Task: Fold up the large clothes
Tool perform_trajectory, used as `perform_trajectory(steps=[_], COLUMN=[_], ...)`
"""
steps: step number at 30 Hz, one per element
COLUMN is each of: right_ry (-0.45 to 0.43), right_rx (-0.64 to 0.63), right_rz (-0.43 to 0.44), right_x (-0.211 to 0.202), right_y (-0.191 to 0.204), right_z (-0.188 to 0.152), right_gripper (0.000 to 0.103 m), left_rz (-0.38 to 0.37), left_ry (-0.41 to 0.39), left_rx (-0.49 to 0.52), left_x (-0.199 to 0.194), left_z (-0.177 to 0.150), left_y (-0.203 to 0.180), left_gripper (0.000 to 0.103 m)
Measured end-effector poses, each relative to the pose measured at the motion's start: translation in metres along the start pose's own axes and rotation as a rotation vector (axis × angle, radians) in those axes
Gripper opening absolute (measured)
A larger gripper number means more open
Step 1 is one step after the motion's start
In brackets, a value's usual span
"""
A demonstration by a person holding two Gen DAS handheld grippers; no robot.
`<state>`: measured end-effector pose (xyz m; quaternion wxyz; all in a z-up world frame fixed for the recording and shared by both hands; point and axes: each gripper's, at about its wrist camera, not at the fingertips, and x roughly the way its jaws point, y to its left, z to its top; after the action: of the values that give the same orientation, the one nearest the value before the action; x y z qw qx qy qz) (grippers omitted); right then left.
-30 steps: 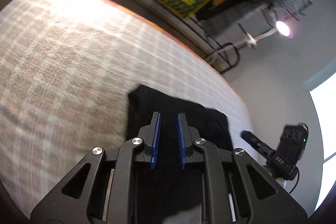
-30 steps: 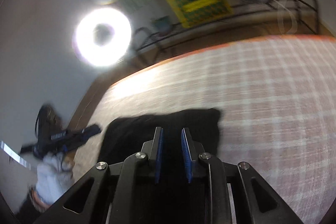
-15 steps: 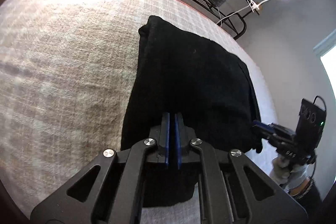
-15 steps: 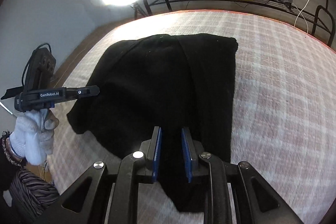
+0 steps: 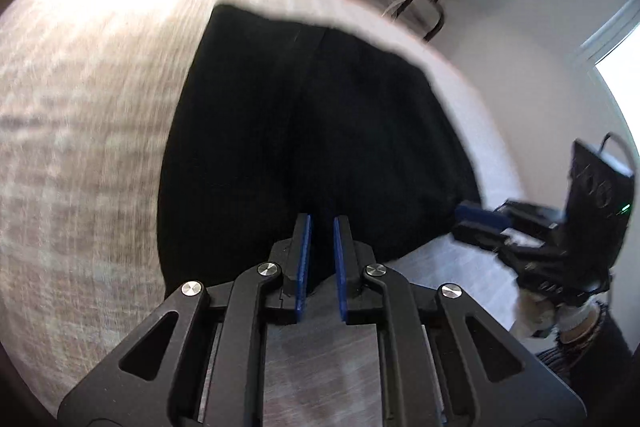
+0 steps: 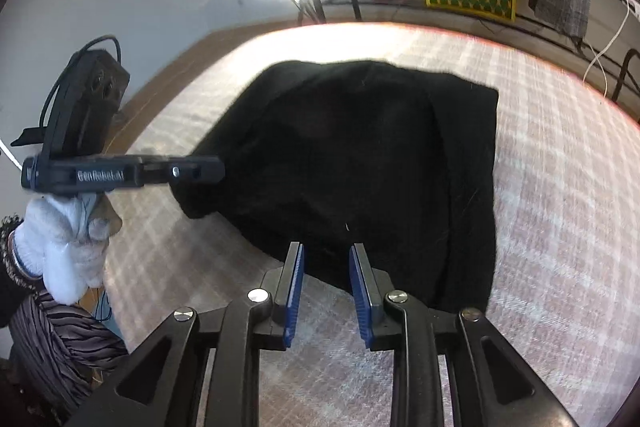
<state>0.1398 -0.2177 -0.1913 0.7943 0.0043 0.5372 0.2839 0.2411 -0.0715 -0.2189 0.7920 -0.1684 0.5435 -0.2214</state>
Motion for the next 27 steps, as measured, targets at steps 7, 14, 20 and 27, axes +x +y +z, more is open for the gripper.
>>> perform_trajectory(steps=[7,14,20,27], right_ry=[0.115,-0.075,-0.074,0.041], right_rx=[-0.038,-0.136,-0.272,-0.186], right_rz=[0.062,-0.074,-0.209,-0.085], right_x=[0.004,-0.037,-0.015,0.014], right_y=[0.009,0.014,0.029,0.012], right_z=[-0.022,-0.026,-0.017,-0.026], right_gripper=[0.025,0.038,0.029,0.002], left_rz=[0.015,-0.035,-0.045,-0.015], left_ry=[0.012,-0.049,-0.063,-0.141], left_rx=[0.044,0.07,0.021,-0.077], left_x=[-0.017,-0.034,-0.031,-0.05], left_z=[-0.015,-0.006,0.016,0.044], left_y=[-0.003,-0.017,-0.023,0.005], left_gripper=[0.009,0.02,0.028,0.048])
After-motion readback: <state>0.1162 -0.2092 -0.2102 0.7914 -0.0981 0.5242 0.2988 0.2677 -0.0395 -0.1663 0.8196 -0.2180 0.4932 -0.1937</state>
